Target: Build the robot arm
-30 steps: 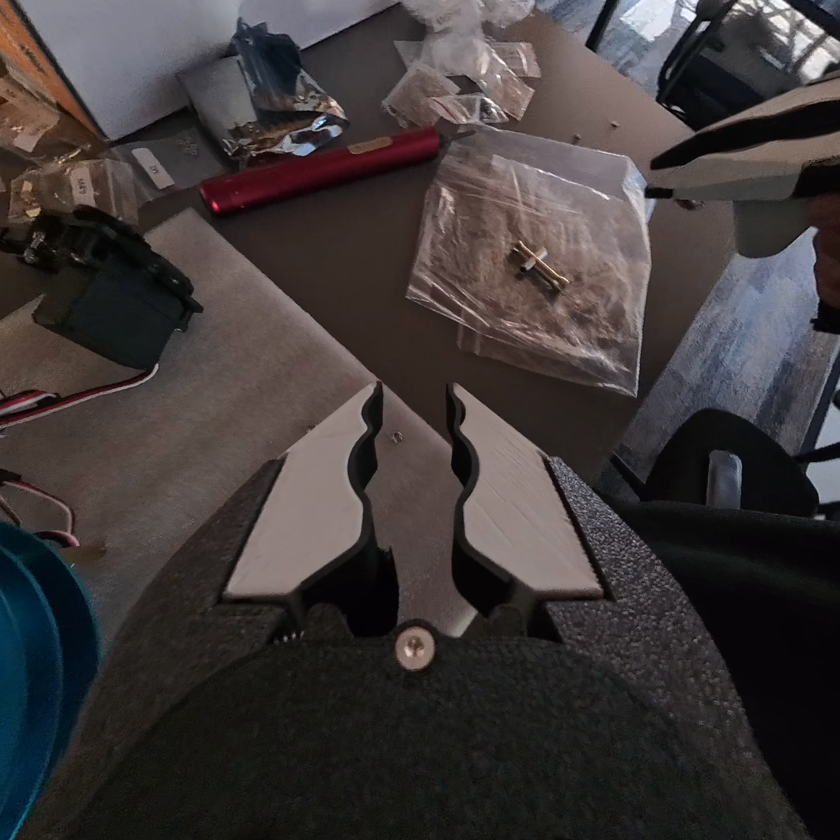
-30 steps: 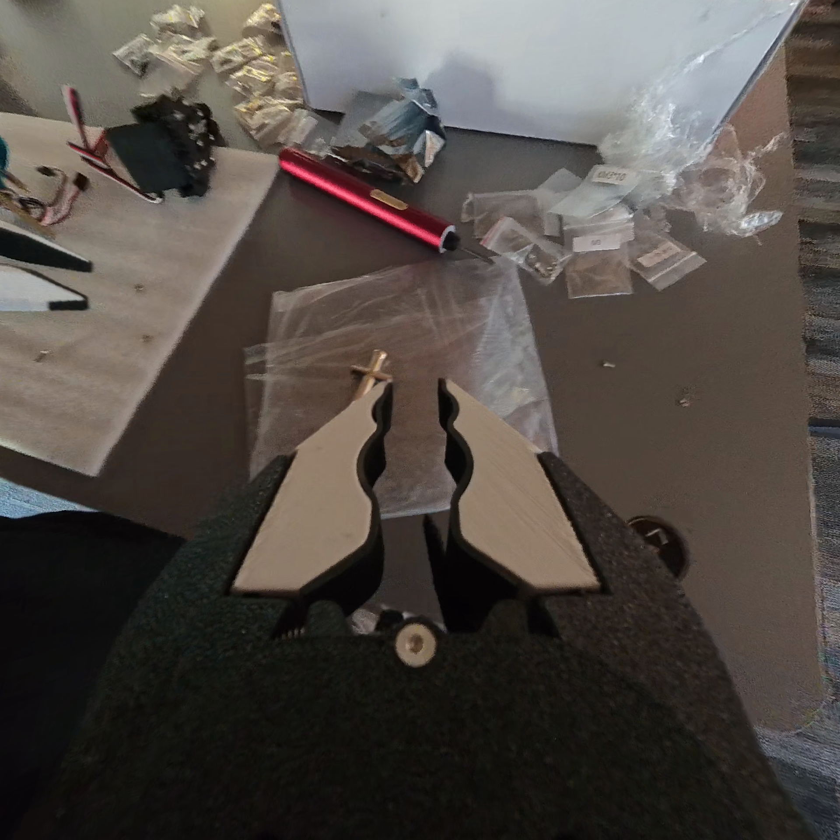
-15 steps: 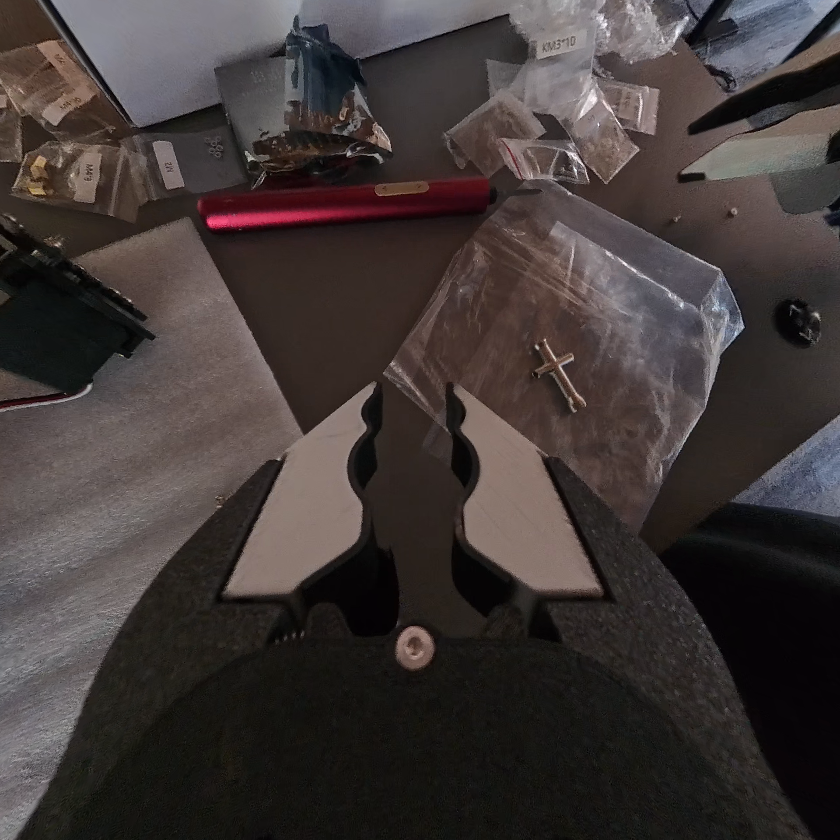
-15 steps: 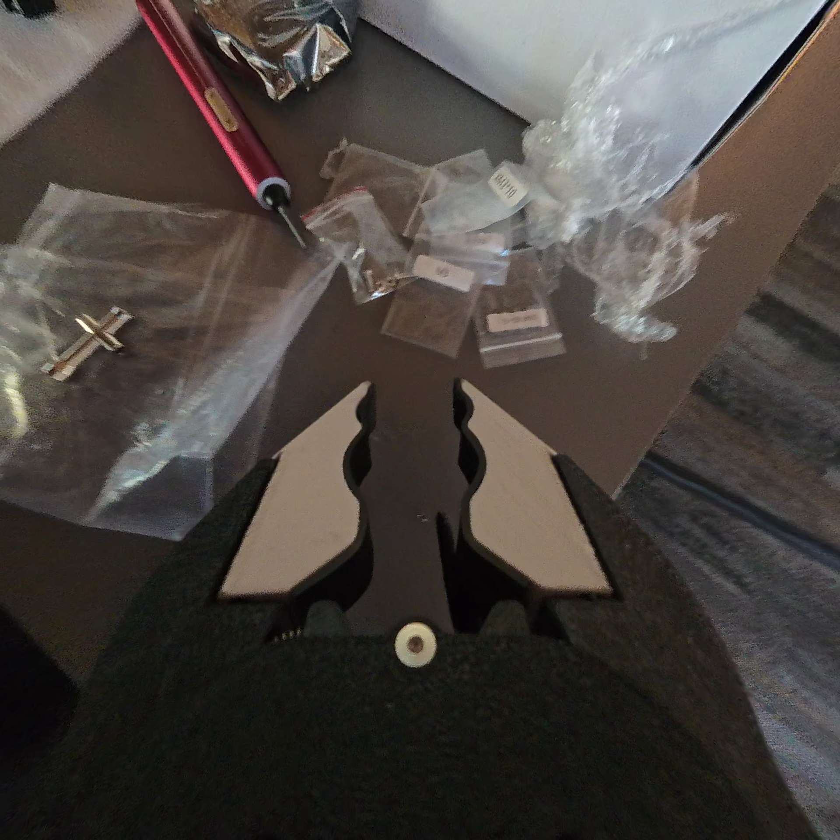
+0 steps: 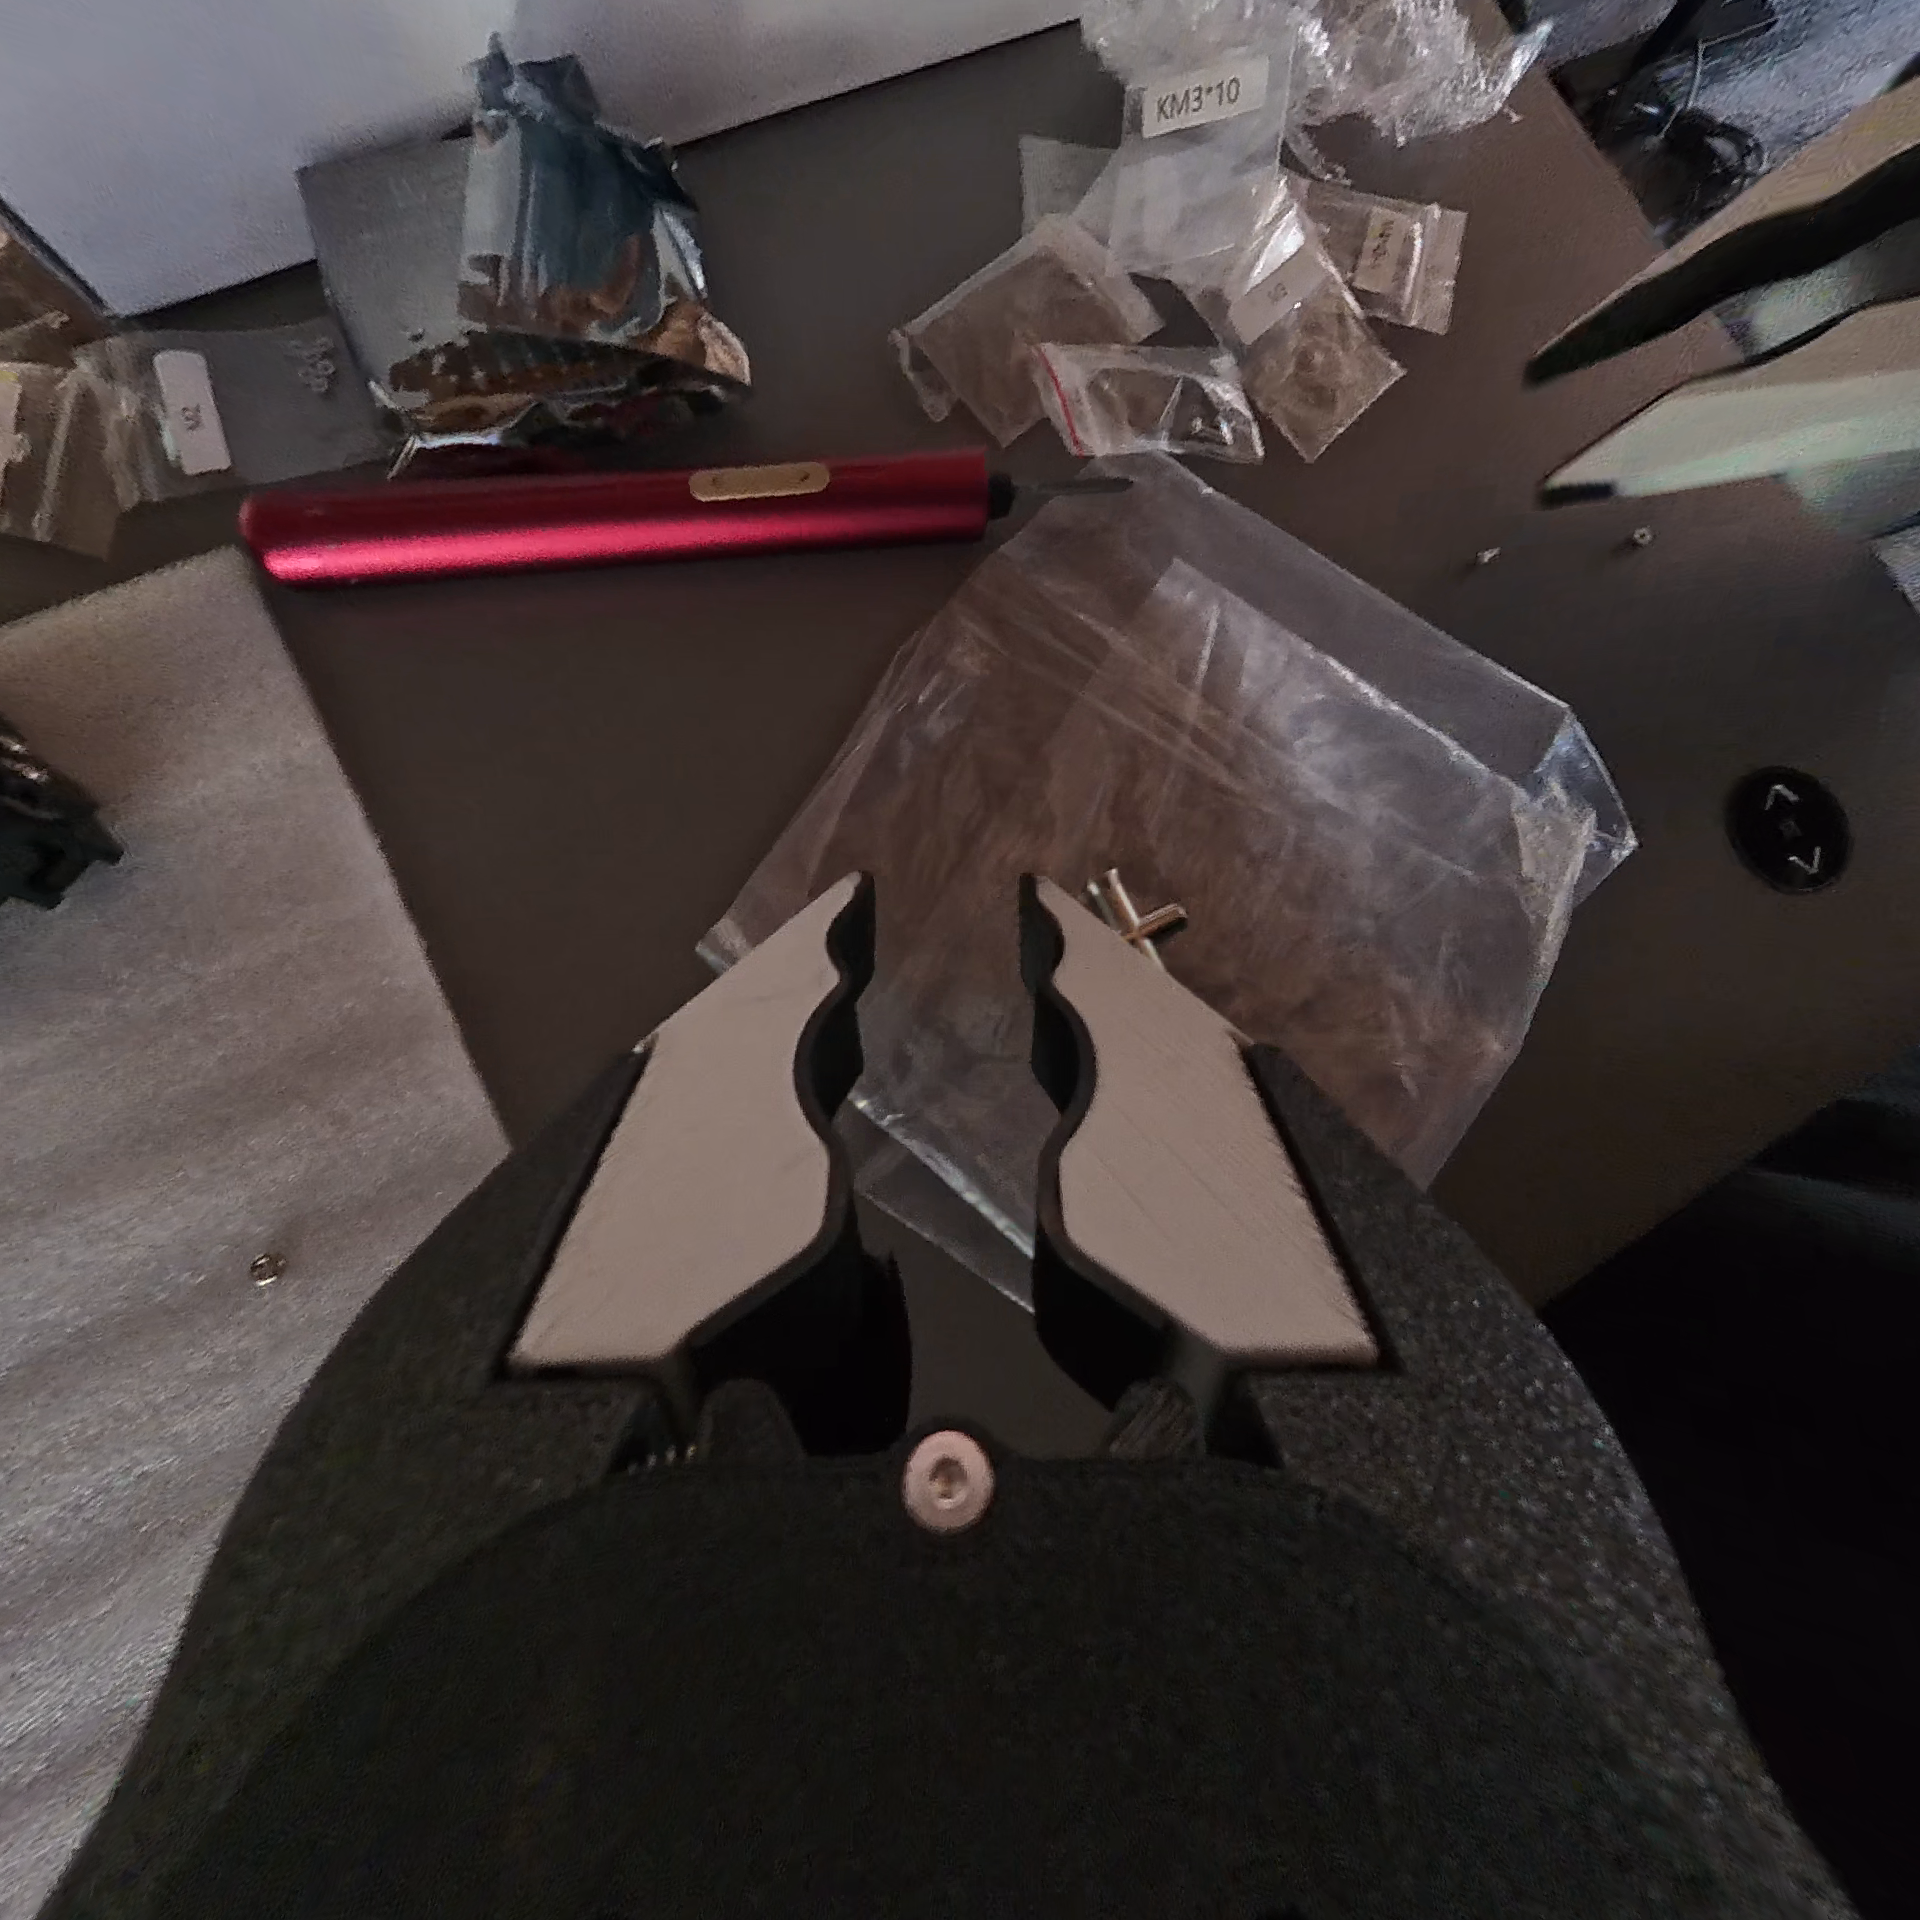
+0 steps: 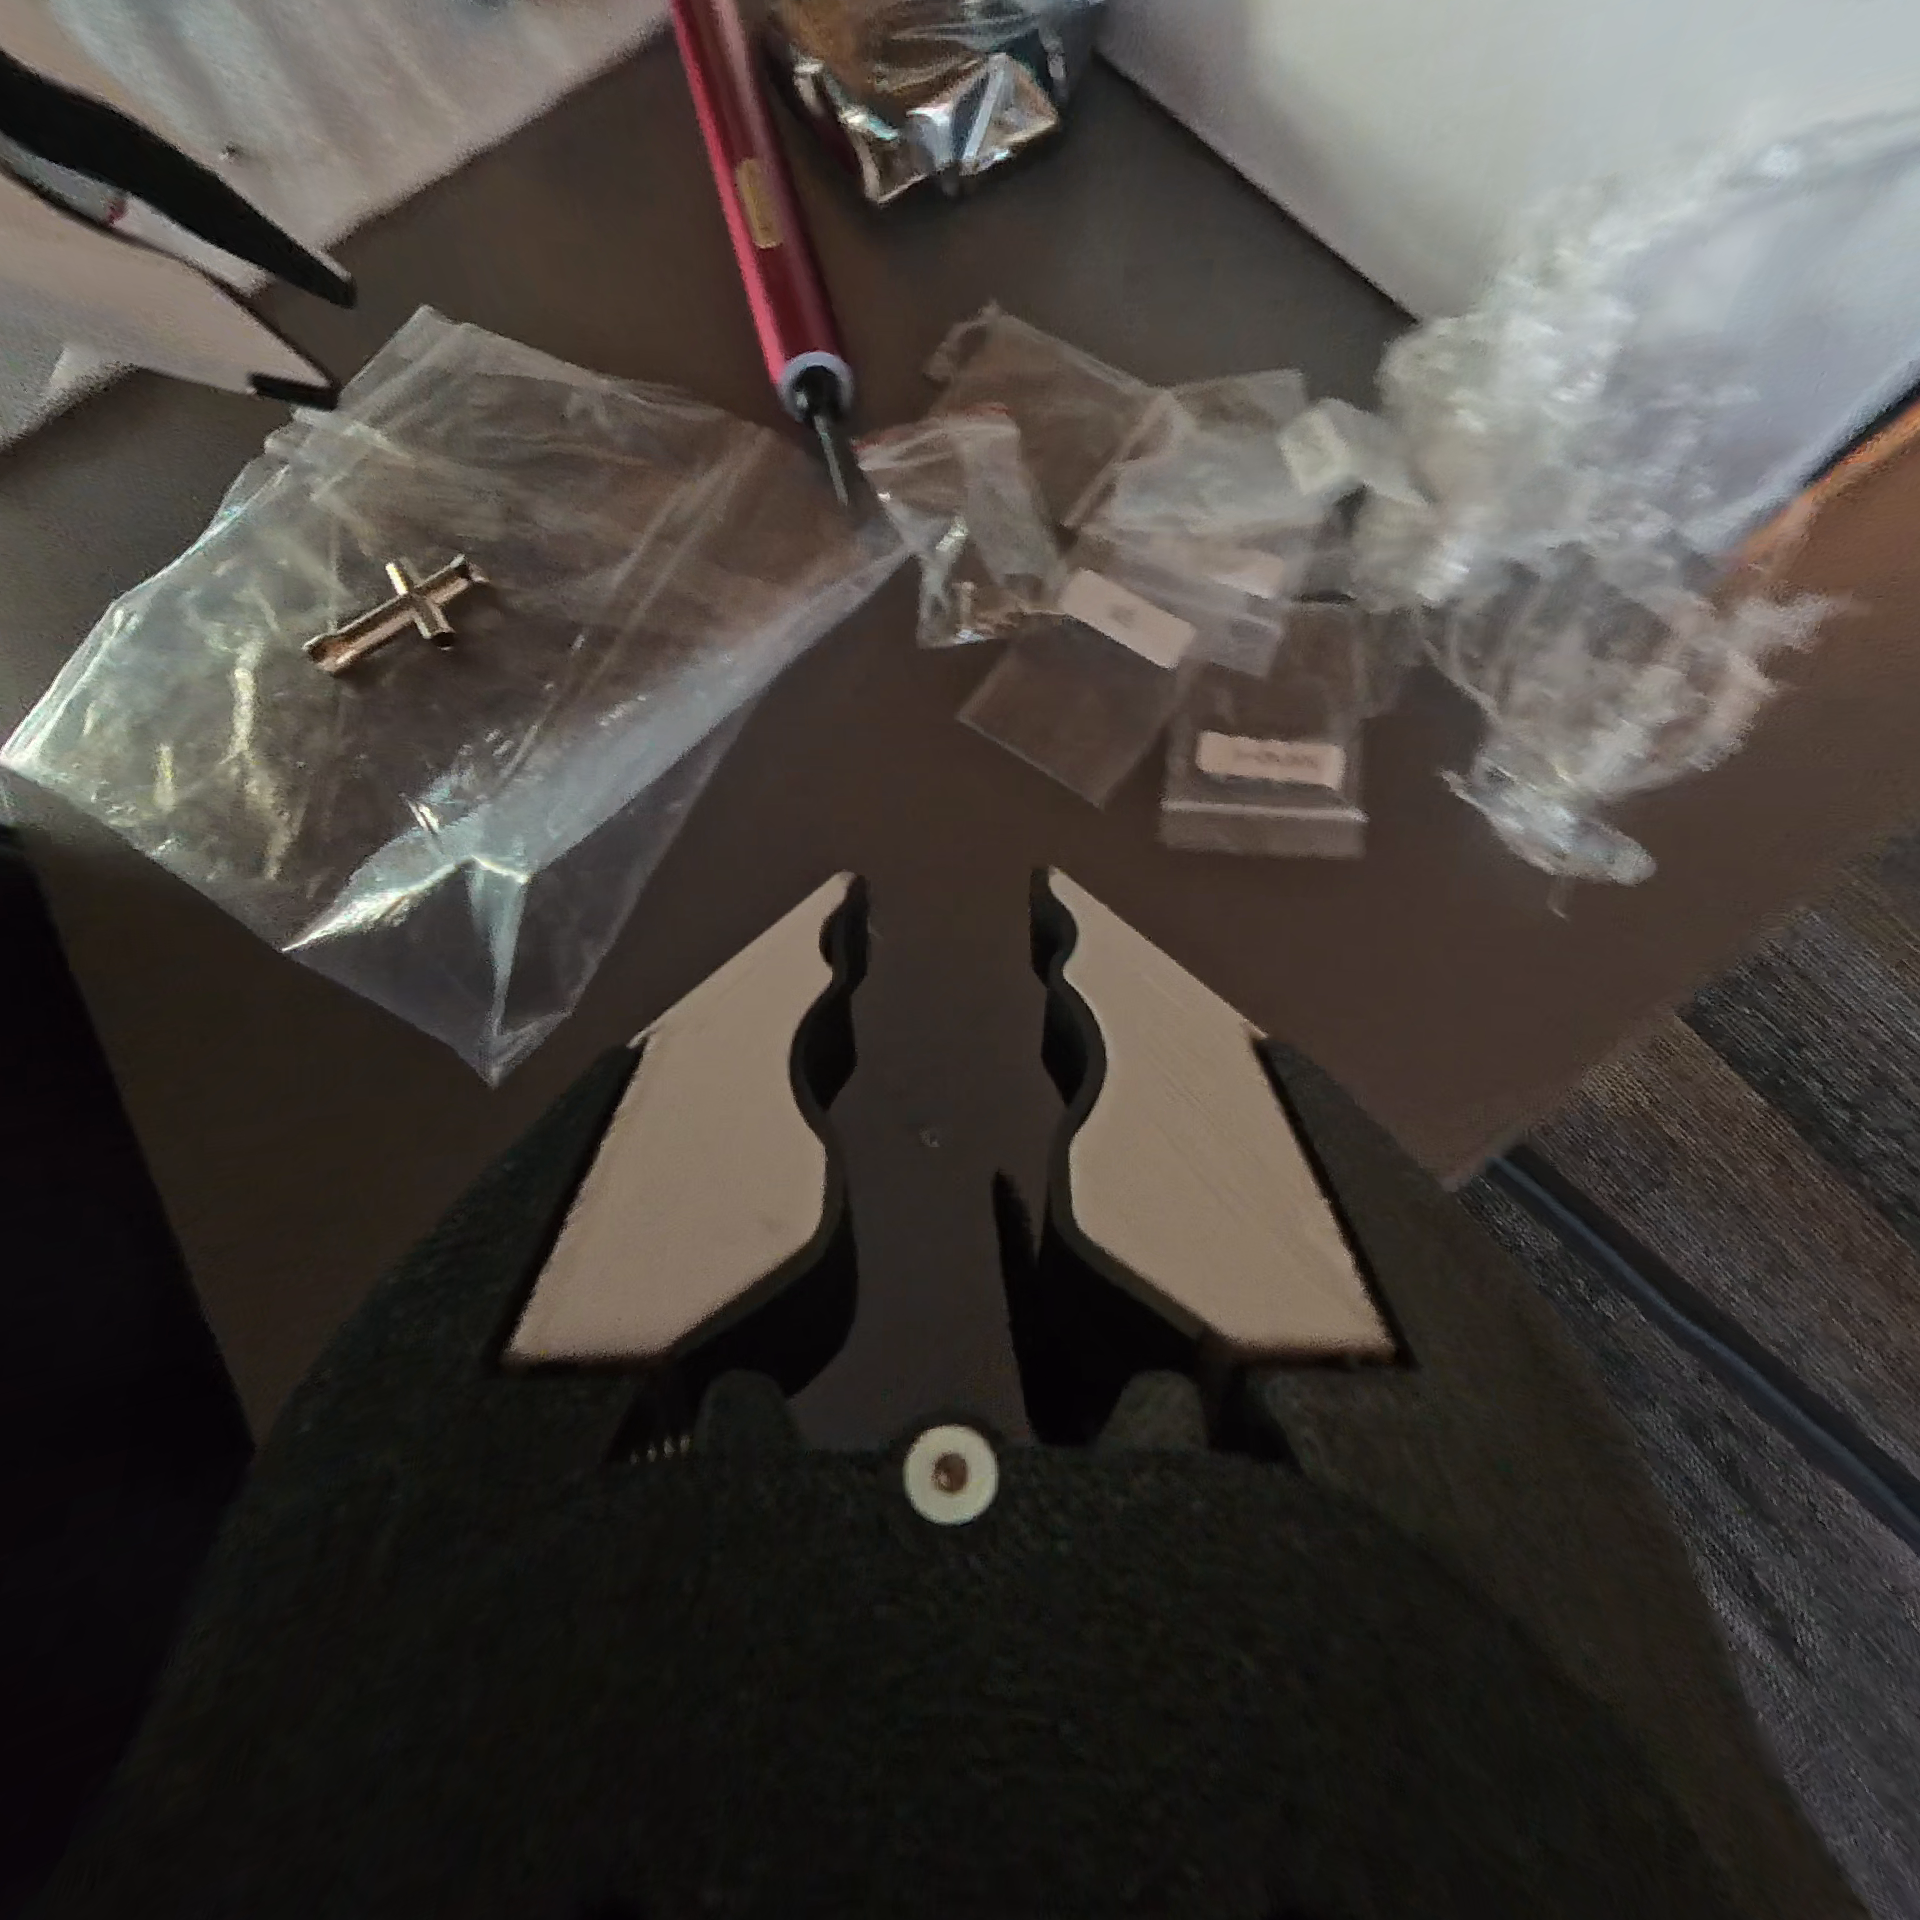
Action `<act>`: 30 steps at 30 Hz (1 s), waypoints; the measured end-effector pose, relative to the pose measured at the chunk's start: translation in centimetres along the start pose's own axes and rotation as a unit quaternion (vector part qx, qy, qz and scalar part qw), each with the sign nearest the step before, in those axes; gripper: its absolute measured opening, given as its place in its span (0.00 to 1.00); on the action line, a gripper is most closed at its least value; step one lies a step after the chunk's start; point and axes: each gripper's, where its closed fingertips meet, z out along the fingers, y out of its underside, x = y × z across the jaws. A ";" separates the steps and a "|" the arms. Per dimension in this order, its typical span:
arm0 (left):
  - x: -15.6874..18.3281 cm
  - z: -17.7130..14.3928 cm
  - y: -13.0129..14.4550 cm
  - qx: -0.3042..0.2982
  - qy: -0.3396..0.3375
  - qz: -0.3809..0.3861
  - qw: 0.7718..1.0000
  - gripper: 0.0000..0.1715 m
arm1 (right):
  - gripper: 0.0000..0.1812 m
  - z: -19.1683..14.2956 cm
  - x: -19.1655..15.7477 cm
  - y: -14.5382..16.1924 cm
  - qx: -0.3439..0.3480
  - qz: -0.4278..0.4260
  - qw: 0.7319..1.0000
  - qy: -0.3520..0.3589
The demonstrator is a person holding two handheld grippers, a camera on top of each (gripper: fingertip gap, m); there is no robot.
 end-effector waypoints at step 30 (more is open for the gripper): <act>4.1 -0.1 5.6 -0.066 0.034 0.028 0.997 0.16 | 0.10 1.2 -12.1 0.8 -0.032 -0.101 0.960 -0.258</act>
